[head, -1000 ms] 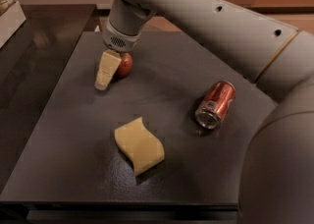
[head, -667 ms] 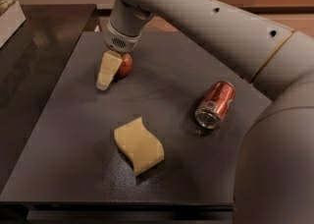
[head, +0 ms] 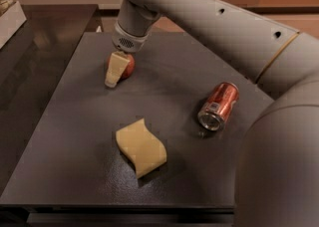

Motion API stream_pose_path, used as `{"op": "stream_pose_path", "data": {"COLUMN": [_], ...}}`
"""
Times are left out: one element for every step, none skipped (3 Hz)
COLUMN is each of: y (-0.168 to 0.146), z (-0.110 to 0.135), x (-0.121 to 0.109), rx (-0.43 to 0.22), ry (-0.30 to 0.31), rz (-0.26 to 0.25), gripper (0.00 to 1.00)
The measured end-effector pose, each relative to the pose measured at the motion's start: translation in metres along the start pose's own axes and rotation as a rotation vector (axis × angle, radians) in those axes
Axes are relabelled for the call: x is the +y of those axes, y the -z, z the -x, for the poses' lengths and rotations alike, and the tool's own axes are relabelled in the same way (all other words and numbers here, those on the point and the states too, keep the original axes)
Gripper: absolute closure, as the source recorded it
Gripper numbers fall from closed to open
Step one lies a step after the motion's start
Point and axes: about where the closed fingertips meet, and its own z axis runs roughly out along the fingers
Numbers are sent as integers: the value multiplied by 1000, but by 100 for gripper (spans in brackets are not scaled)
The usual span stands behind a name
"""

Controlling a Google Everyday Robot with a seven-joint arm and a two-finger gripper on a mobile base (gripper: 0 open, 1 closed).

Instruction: Move apple near sponge

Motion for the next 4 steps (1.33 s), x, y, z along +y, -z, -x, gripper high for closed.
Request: {"op": "stream_pose_path", "data": {"y": [0, 6, 28, 55], "z": [-6, -10, -17, -34], "x": [-2, -3, 0, 11], "rx": [4, -4, -15, -9], "ry": [-2, -1, 12, 37], "rz": [1, 0, 0, 15], "gripper": [41, 65, 87, 100]}}
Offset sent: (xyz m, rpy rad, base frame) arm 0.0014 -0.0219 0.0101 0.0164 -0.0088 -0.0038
